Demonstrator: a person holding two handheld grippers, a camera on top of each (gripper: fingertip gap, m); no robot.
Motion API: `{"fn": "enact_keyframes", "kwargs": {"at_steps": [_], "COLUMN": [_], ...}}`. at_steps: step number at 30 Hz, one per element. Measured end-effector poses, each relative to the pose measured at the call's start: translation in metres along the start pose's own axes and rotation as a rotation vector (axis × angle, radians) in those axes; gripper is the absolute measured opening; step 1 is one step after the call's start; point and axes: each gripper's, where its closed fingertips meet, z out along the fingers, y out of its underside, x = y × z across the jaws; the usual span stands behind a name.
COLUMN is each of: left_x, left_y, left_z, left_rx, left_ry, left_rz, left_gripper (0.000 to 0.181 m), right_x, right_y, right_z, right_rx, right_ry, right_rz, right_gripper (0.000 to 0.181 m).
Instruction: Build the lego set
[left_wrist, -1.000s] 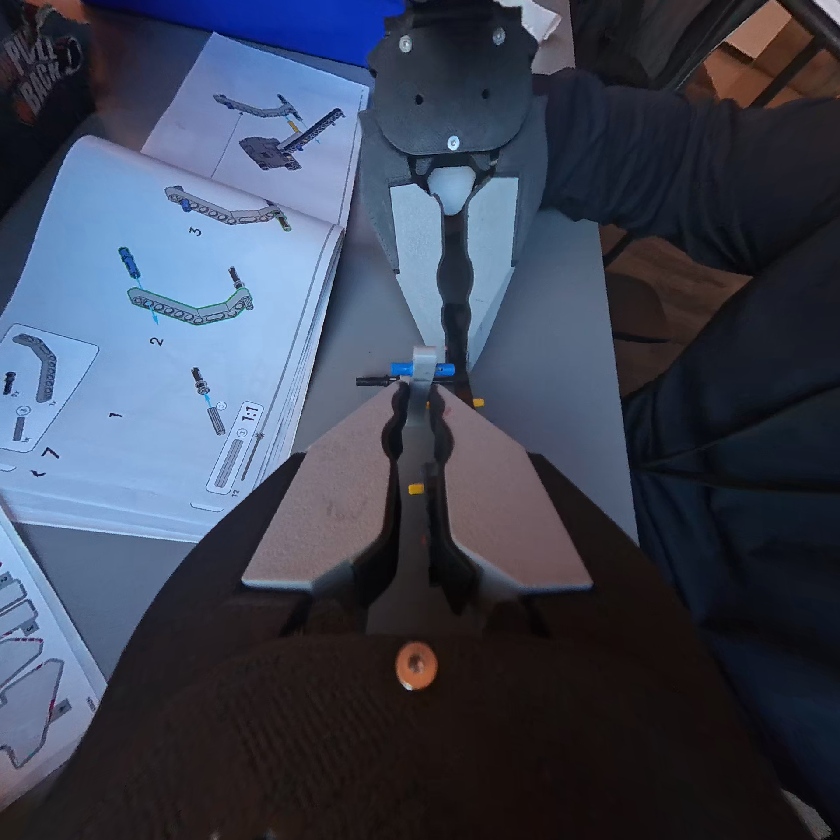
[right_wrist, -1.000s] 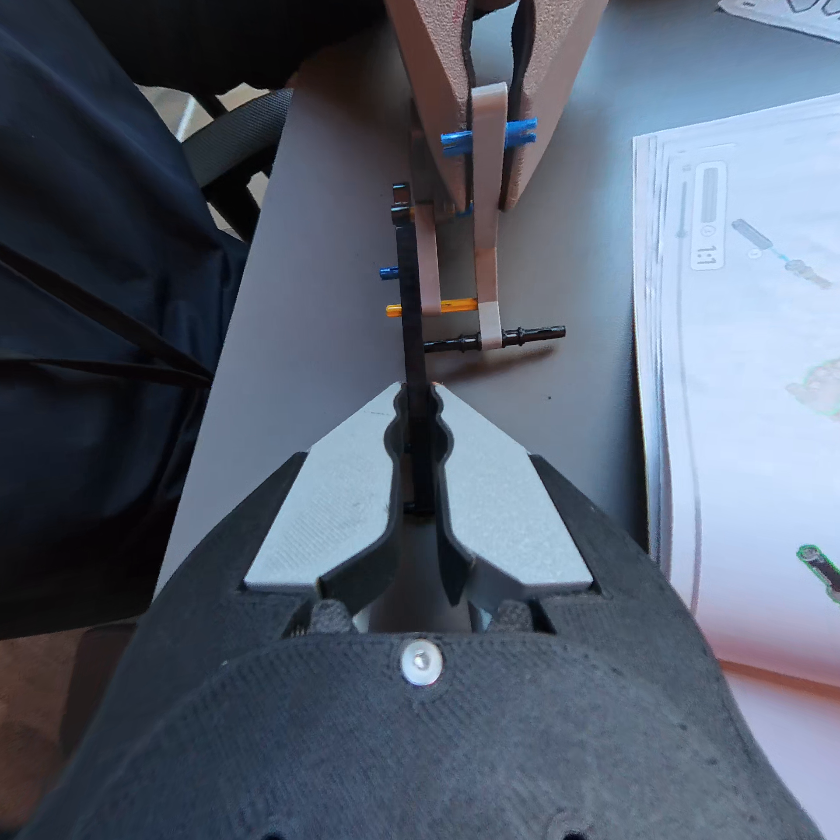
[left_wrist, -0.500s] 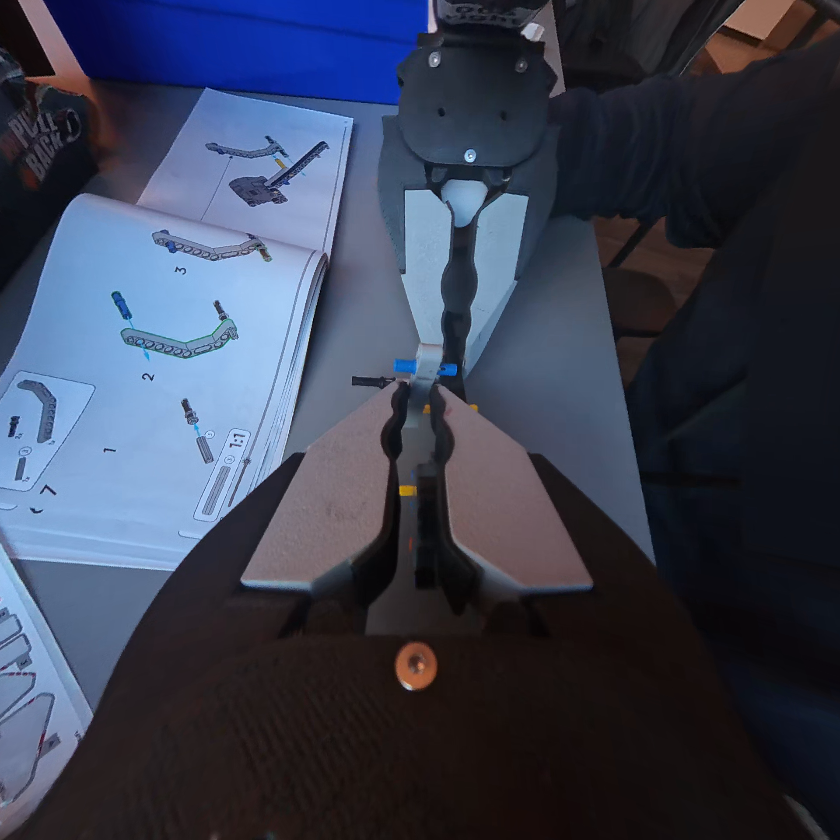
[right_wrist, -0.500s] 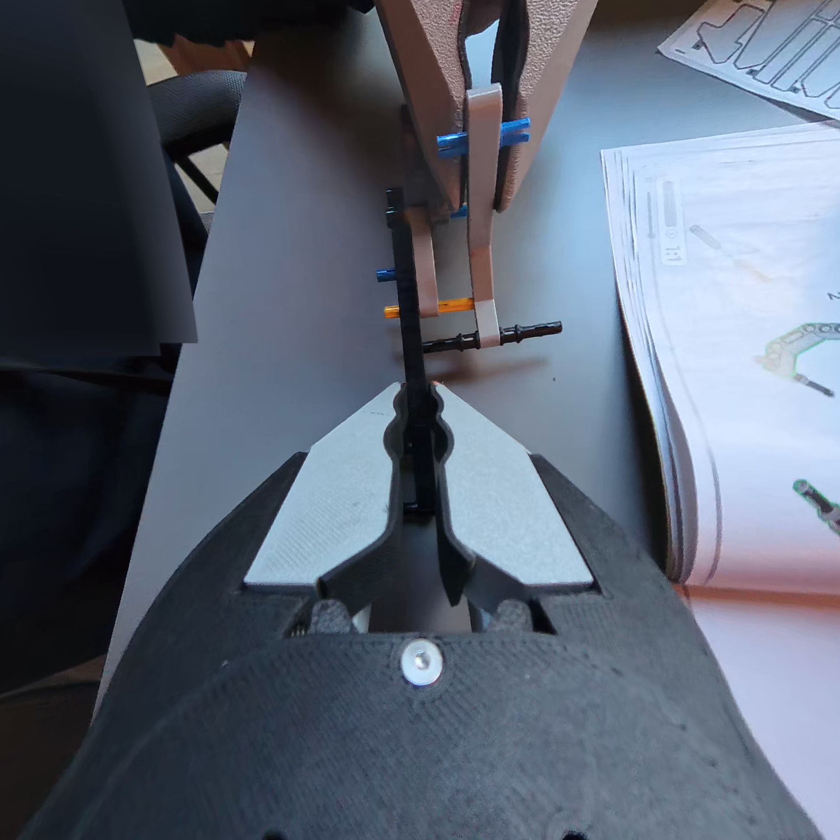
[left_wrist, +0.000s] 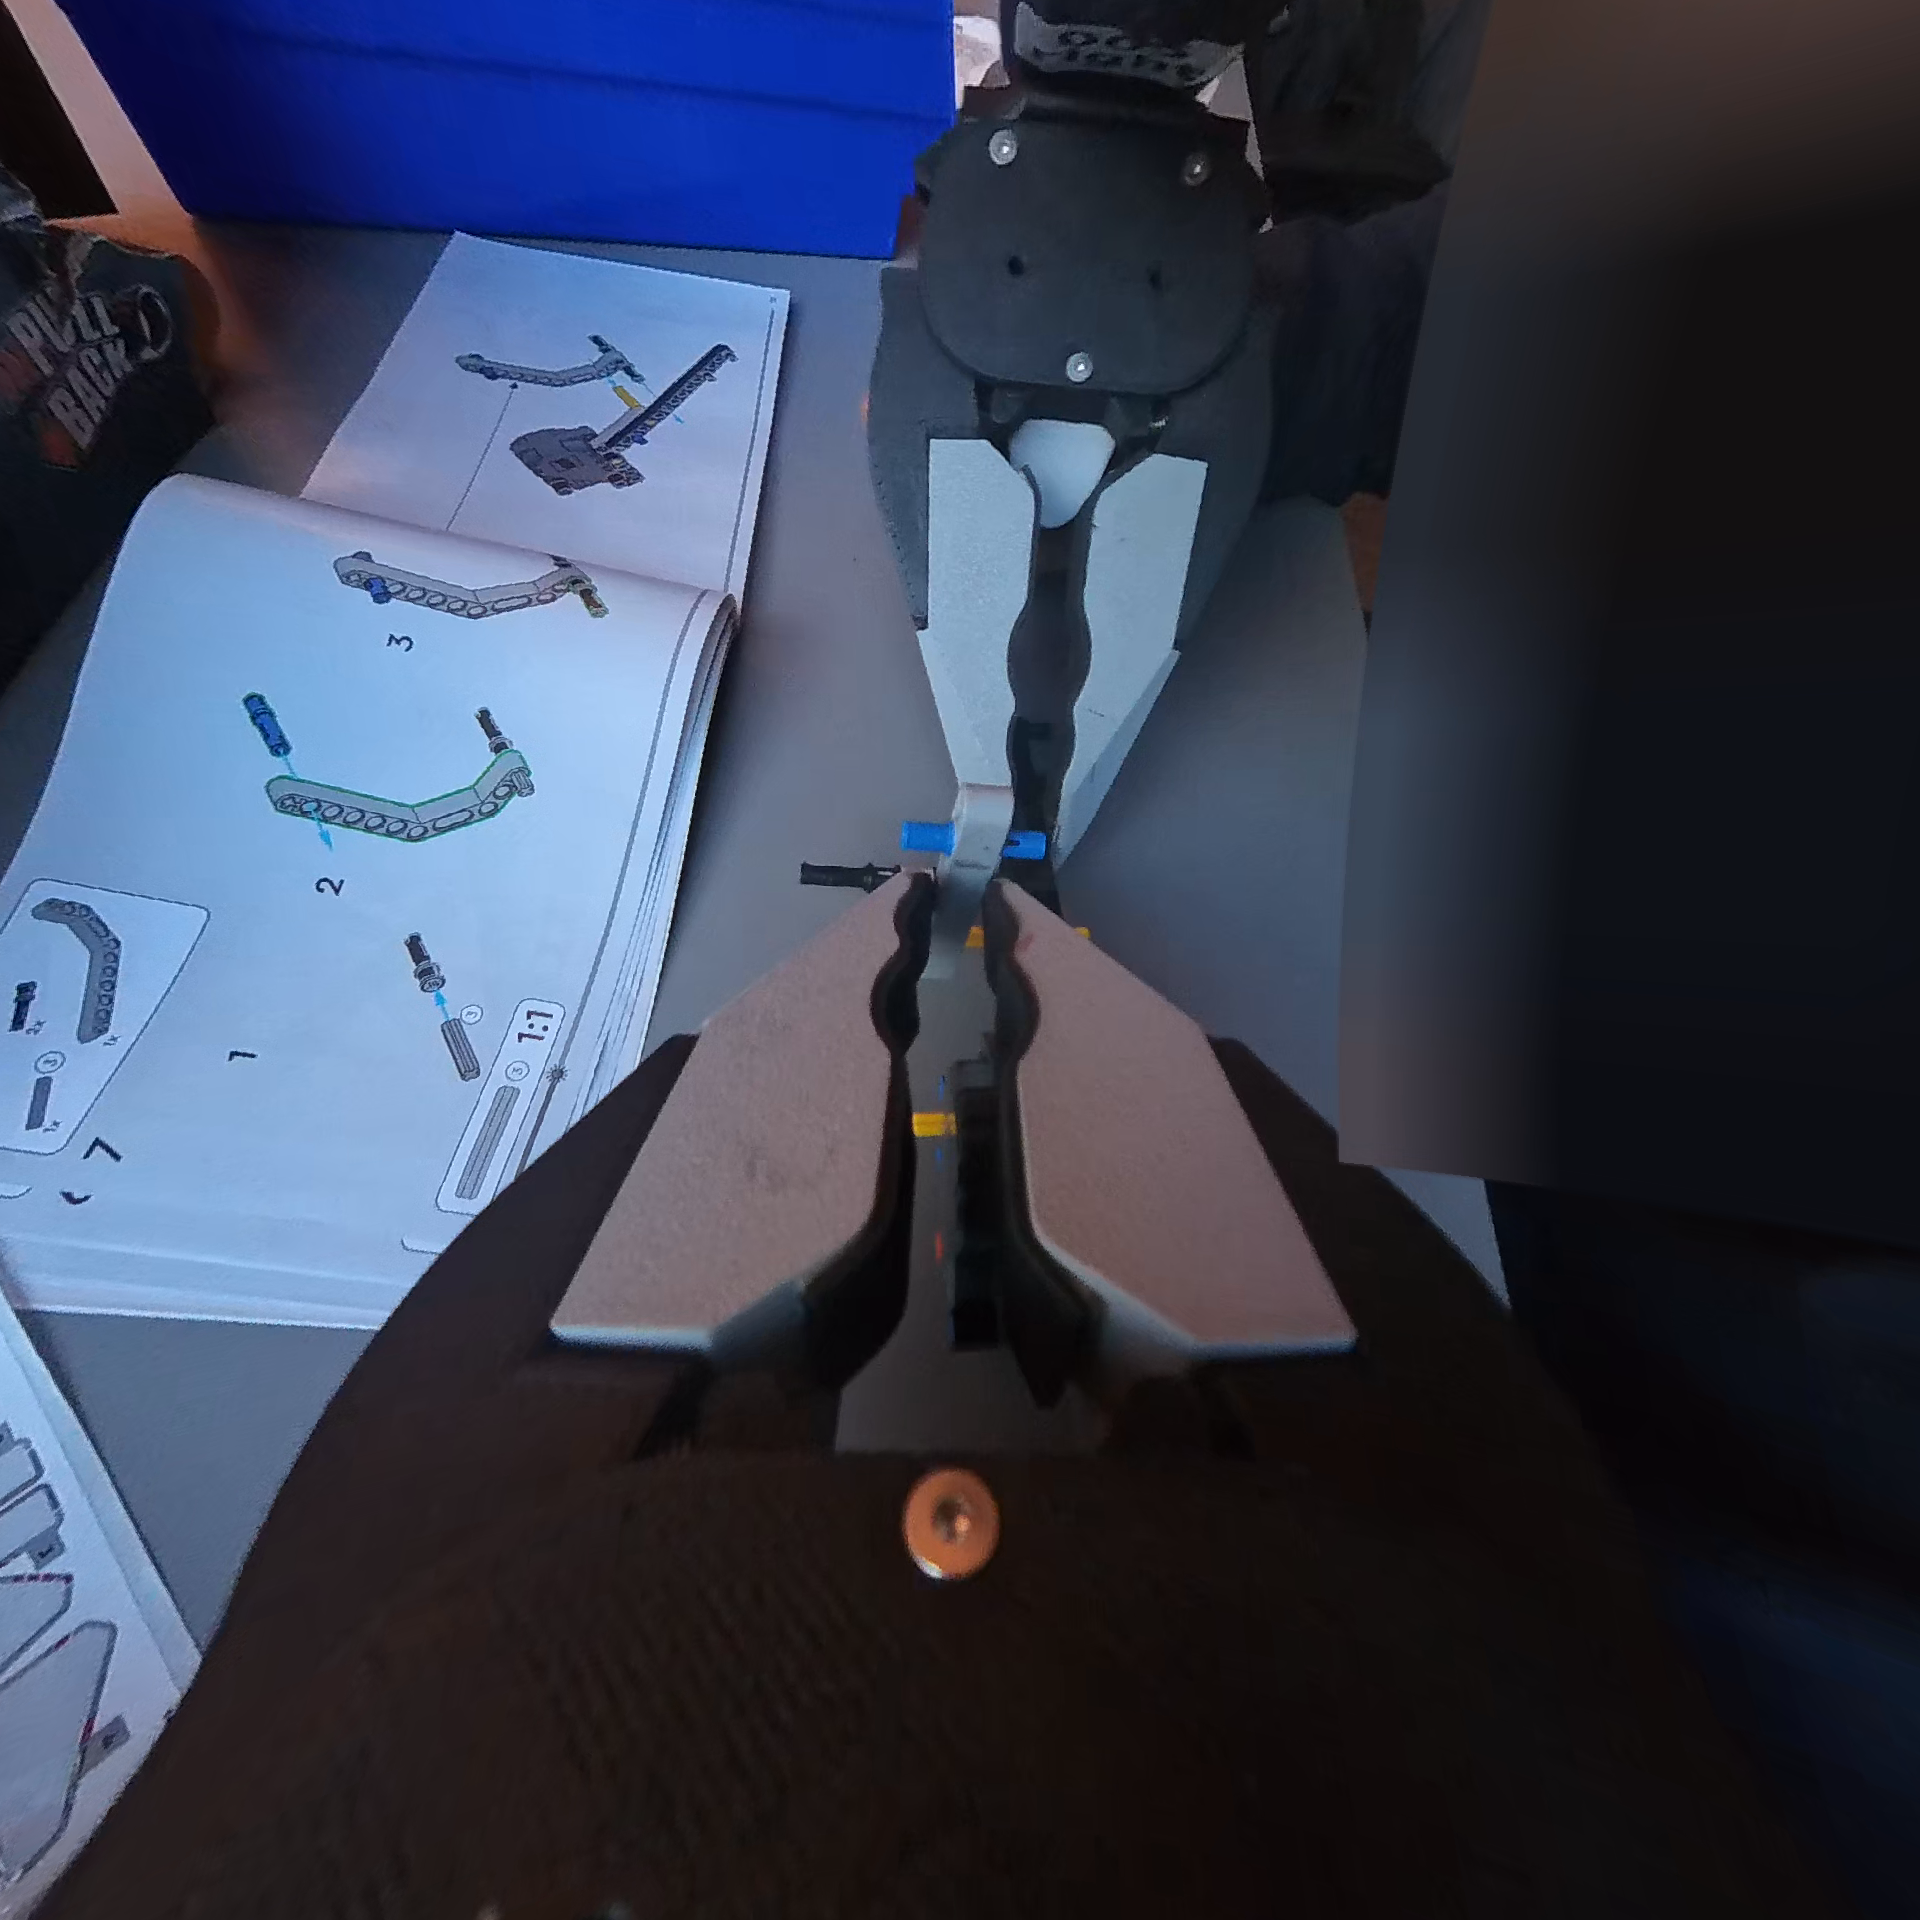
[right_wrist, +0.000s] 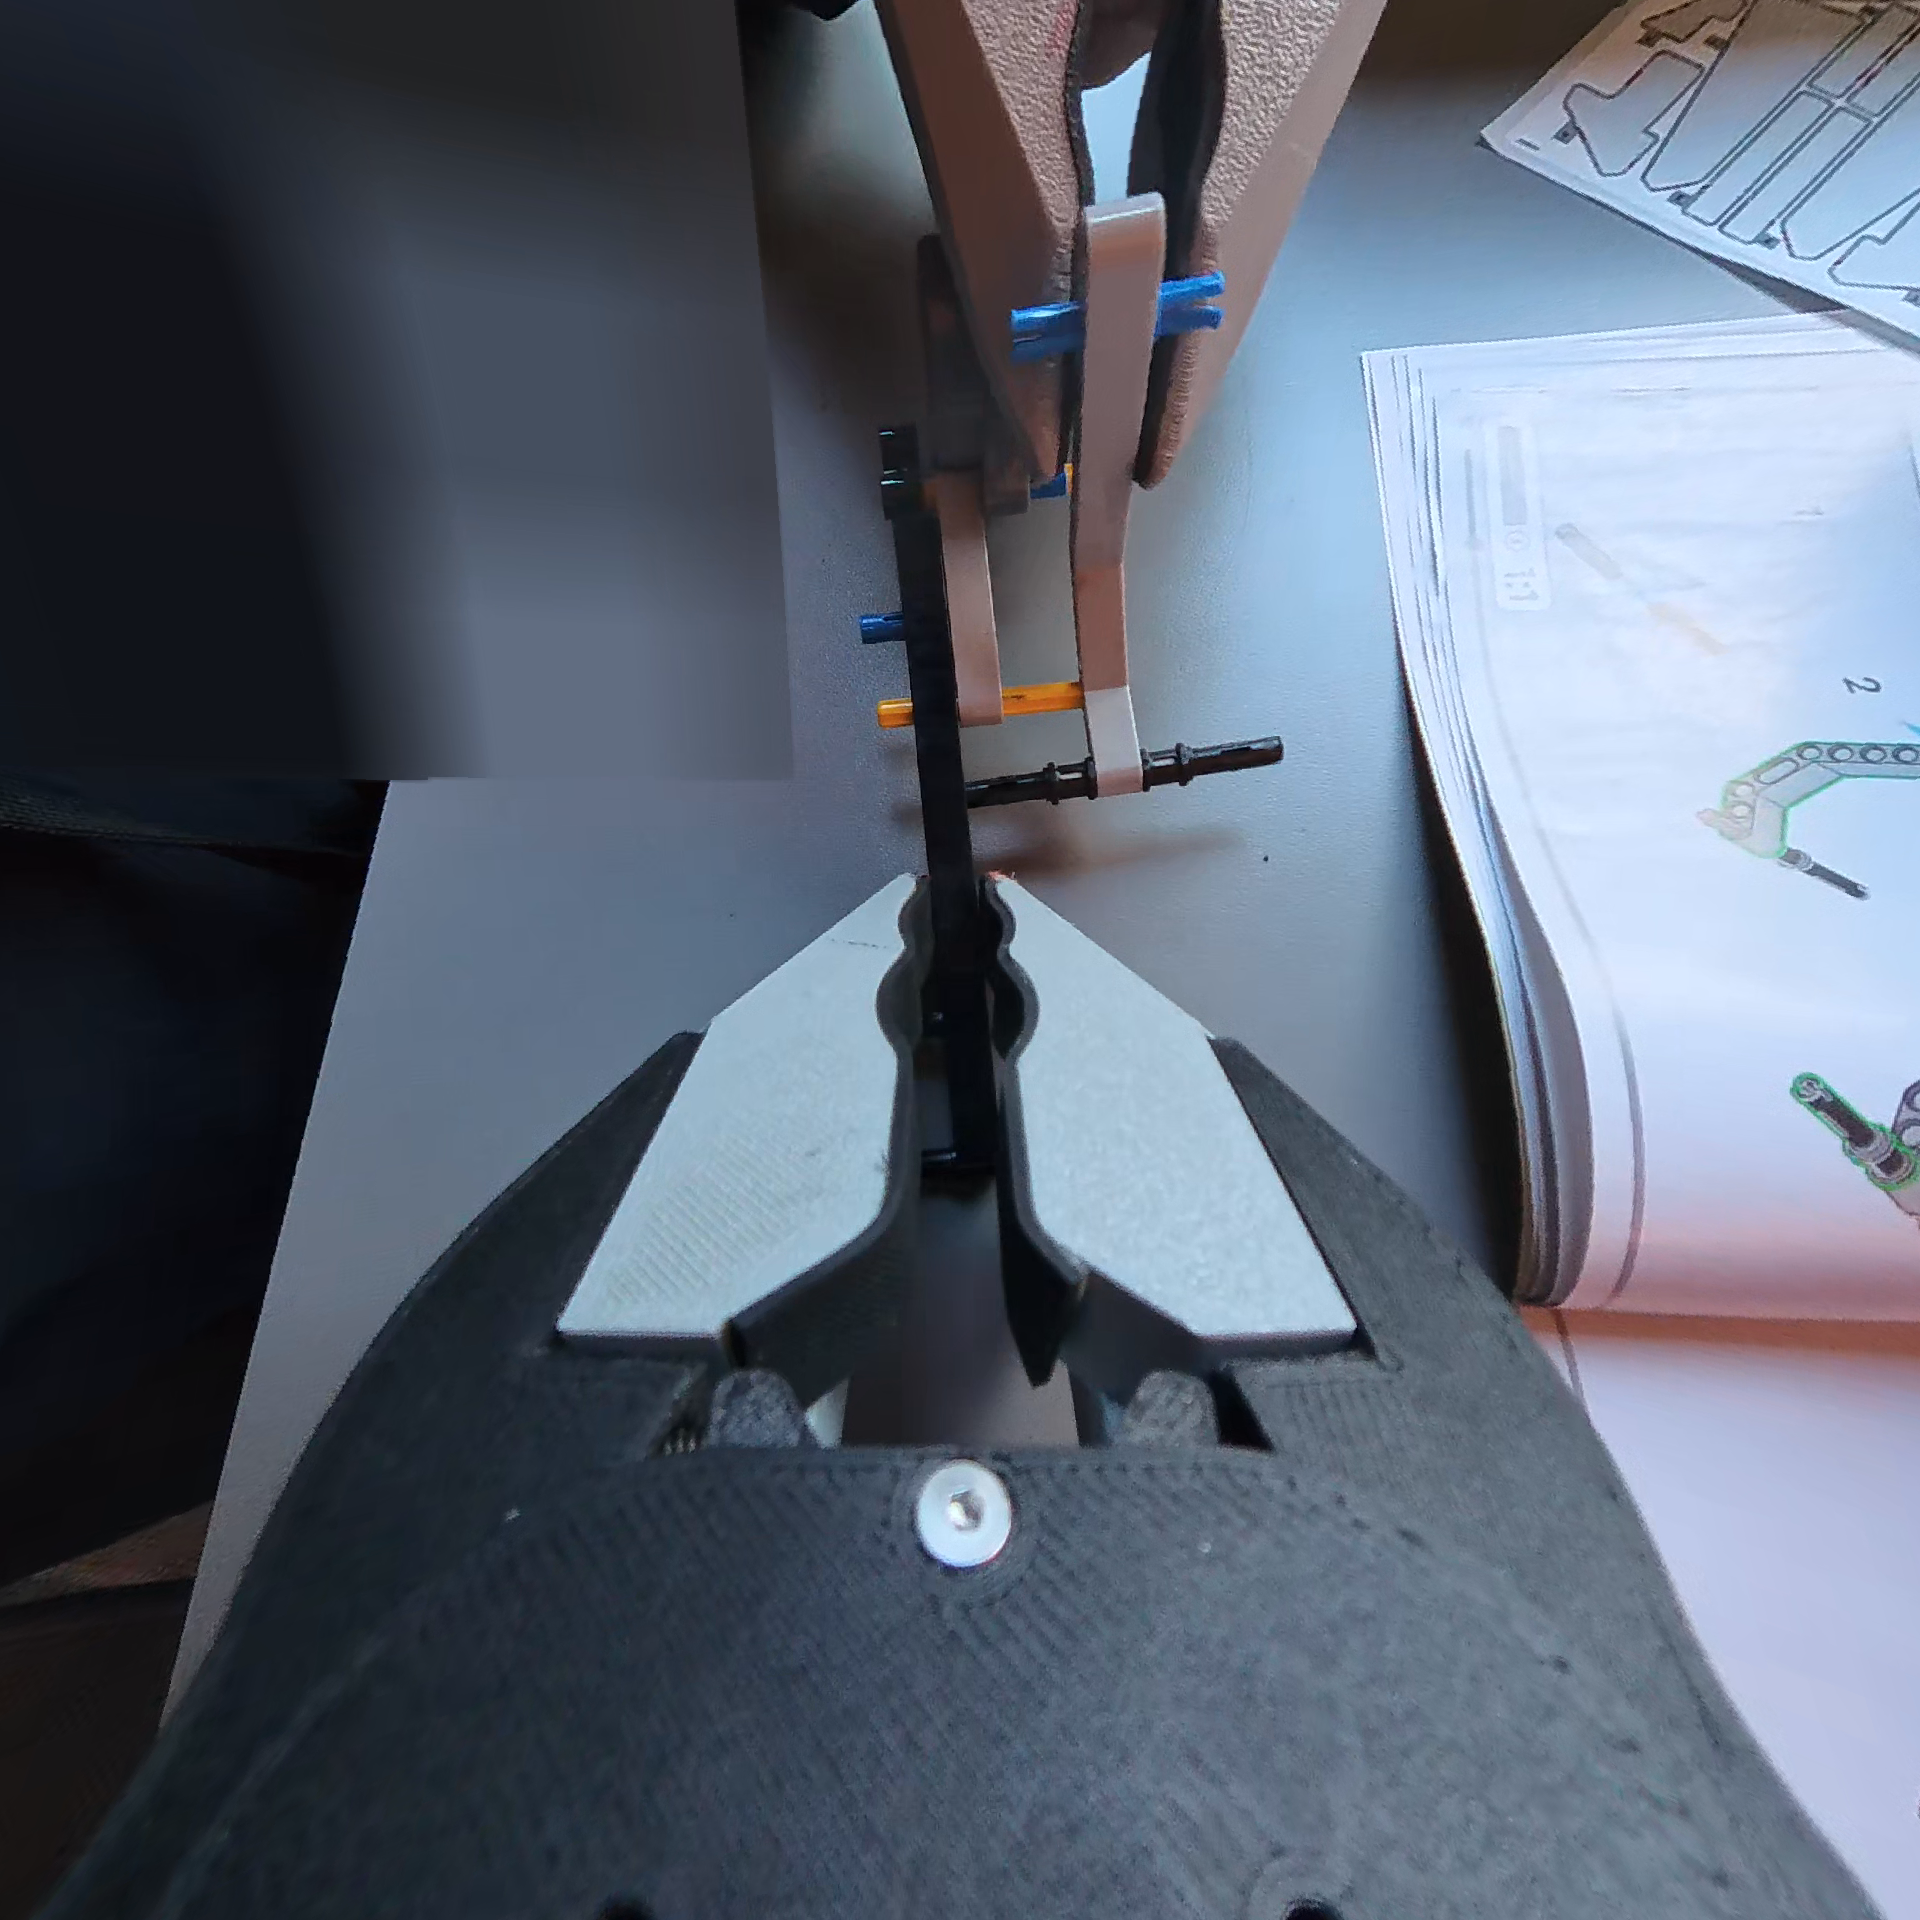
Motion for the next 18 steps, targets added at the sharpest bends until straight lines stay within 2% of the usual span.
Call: {"fn": "enact_keyframes", "kwargs": {"at_steps": [1, 18], "left_x": [0.0001, -0.003], "left_y": [-0.0001, 0.0009], "left_z": [0.0, -0.0008], "left_rx": [0.001, 0.025], "left_ry": [0.0, 0.034], "left_rz": [0.002, -0.031], "left_gripper": [0.008, 0.008], "right_x": [0.0, 0.0015], "right_y": [0.0, -0.0003], "right_z": [0.0002, 0.0008], "right_rx": [0.0, -0.002], "right_ry": [0.002, 0.02], "right_rz": [-0.004, -0.011], "right_gripper": [0.007, 0.007]}}
